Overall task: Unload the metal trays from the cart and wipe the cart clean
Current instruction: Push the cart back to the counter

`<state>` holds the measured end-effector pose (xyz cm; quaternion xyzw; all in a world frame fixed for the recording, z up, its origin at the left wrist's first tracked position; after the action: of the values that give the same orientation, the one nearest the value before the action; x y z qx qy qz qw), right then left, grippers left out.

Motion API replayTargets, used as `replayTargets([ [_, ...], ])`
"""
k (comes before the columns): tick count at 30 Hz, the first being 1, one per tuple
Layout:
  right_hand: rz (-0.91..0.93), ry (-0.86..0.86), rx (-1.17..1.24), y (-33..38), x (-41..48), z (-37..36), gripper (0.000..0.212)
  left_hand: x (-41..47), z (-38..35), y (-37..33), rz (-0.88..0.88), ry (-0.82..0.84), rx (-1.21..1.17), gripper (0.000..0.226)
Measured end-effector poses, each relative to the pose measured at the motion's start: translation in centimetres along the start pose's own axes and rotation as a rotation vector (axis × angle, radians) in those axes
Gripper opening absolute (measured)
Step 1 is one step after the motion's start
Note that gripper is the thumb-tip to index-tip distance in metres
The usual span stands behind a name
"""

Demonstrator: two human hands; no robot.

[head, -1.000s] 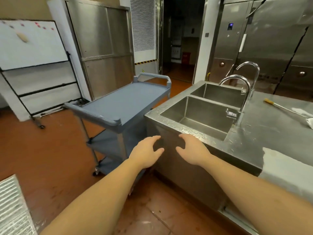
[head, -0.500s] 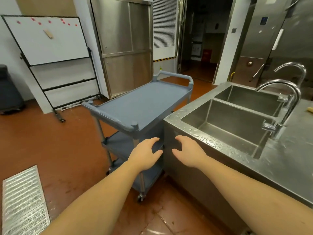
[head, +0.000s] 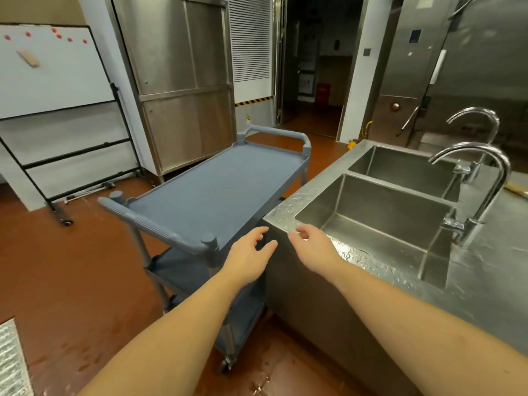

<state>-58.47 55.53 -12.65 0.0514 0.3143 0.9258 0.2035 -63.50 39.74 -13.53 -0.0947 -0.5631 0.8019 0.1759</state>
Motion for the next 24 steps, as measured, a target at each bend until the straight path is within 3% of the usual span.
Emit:
replayTargets([
  [4, -0.264, -0.047, 0.402, 1.0, 1.8, -1.2, 0.038, 3.7, 1.3, 1.0, 0.121, -0.028, -0.404, 0.036],
  [10, -0.461, -0.112, 0.611, 3.4, 3.1, -3.8, 0.048, 8.0, 5.0, 2.4, 0.132, 0.047, -0.498, 0.028],
  [16, -0.462, -0.098, 0.651, 5.8, 4.1, -6.3, 0.048, 9.6, 8.6, 4.3, 0.155, 0.034, -0.448, 0.043],
  [20, -0.419, -0.051, 0.654, 7.4, 5.2, -7.9, 0.047, 9.0, 12.0, 5.1, 0.16, -0.026, -0.381, 0.04],
  [24, -0.381, -0.007, 0.582, 10.0, 6.1, -10.7, 0.03, 8.6, 16.2, 6.5, 0.137, -0.065, -0.285, 0.036],
])
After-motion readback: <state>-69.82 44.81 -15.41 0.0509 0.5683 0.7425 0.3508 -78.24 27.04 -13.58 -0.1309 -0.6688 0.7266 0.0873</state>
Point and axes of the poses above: each hand's wrist, its own x-axis towards the middle knuckle, its own z-axis out of the back of the hand, y = z × x, the point moved 7 cm from there along x, towards the middle knuckle, and after that the axes turned 15 degrees about -x, right-handed, at the moved point
